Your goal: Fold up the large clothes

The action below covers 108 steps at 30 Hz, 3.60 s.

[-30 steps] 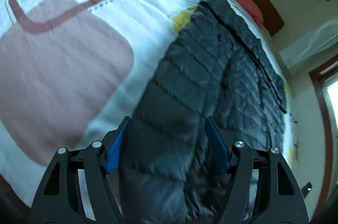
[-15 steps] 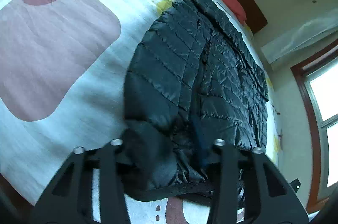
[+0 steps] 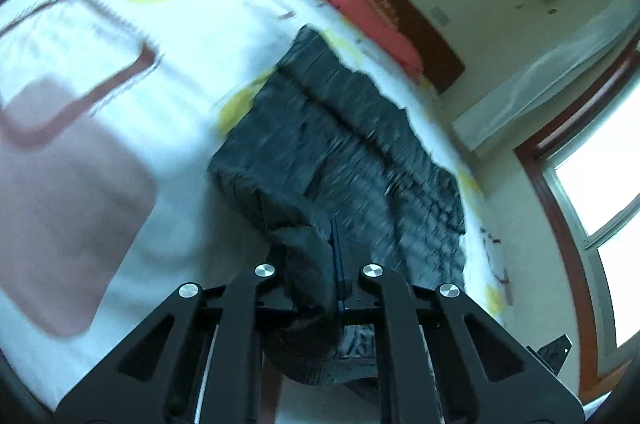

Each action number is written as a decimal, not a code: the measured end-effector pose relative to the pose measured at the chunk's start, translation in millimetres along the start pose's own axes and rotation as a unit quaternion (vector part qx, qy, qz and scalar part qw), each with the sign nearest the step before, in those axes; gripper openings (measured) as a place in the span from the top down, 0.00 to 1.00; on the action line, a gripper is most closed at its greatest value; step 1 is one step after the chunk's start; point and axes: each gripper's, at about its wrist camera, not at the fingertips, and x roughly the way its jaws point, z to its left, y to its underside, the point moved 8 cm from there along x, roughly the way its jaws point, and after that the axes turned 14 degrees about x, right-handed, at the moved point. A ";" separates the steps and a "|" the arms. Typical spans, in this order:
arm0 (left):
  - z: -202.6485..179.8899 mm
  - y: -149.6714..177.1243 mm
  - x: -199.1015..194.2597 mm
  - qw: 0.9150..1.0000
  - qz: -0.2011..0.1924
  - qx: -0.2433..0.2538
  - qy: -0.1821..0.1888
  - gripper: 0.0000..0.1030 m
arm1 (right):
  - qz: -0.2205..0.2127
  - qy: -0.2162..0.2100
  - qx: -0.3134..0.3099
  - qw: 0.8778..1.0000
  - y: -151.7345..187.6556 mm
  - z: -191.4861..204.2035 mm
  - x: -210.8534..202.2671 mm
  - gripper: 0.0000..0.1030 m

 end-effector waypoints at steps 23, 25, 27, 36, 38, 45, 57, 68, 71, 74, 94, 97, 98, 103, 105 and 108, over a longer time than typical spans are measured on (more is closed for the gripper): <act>-29.4 -180.2 178.8 0.998 -0.008 0.055 -0.033 0.90 | -0.025 -0.042 0.043 0.998 -191.6 77.2 177.3 0.85; -26.8 -192.6 203.4 0.997 -0.001 0.058 -0.042 0.90 | -0.018 -0.039 0.051 0.998 -204.4 77.6 198.4 0.85; -23.1 -203.4 227.1 0.997 0.005 0.056 -0.048 0.90 | -0.013 -0.036 0.054 0.998 -220.1 78.8 223.2 0.85; -10.1 -242.0 325.2 0.990 0.034 0.090 -0.105 0.90 | -0.005 0.007 0.048 0.999 -264.1 69.0 310.6 0.85; -6.1 -243.5 340.2 0.987 0.038 0.099 -0.118 0.90 | -0.006 0.021 0.046 0.999 -268.7 60.7 325.0 0.85; 2.9 -244.4 370.8 0.983 0.045 0.116 -0.133 0.89 | -0.011 0.019 0.052 0.998 -273.1 47.9 342.6 0.82; -4.9 -264.2 328.1 0.997 0.024 0.066 -0.022 0.29 | -0.046 -0.023 0.006 0.999 -274.7 71.8 289.6 0.31; -29.9 -267.8 344.7 0.975 0.004 0.195 -0.103 0.25 | -0.037 0.158 -0.237 0.958 -249.0 125.5 357.1 0.53; -25.5 -267.1 369.9 0.975 0.020 0.189 -0.113 0.25 | -0.037 0.198 -0.257 0.945 -255.4 120.7 382.5 0.53; -18.0 -261.5 396.1 0.974 0.048 0.178 -0.130 0.25 | -0.007 0.253 -0.231 0.940 -265.6 84.2 405.0 0.54; -0.5 -266.8 372.1 0.983 0.069 0.128 -0.111 0.24 | -0.043 0.232 -0.176 0.956 -274.9 82.4 335.1 0.51; 15.9 -263.5 319.6 0.988 0.037 0.101 -0.109 0.24 | -0.052 0.220 -0.155 0.962 -264.6 70.5 291.9 0.41; 26.5 -254.3 299.7 0.988 0.034 0.091 -0.116 0.24 | -0.052 0.216 -0.144 0.964 -258.8 61.7 273.2 0.40; 67.4 -196.1 236.6 0.992 0.025 0.017 -0.119 0.17 | -0.074 0.197 -0.068 0.975 -225.6 9.3 194.6 0.33; 78.8 -165.4 215.2 0.994 0.018 -0.018 -0.107 0.17 | -0.077 0.184 -0.029 0.979 -204.8 -13.8 171.4 0.33; 86.8 -121.0 199.4 0.993 0.028 -0.070 -0.087 0.17 | -0.072 0.171 0.005 0.983 -180.6 -30.2 160.8 0.33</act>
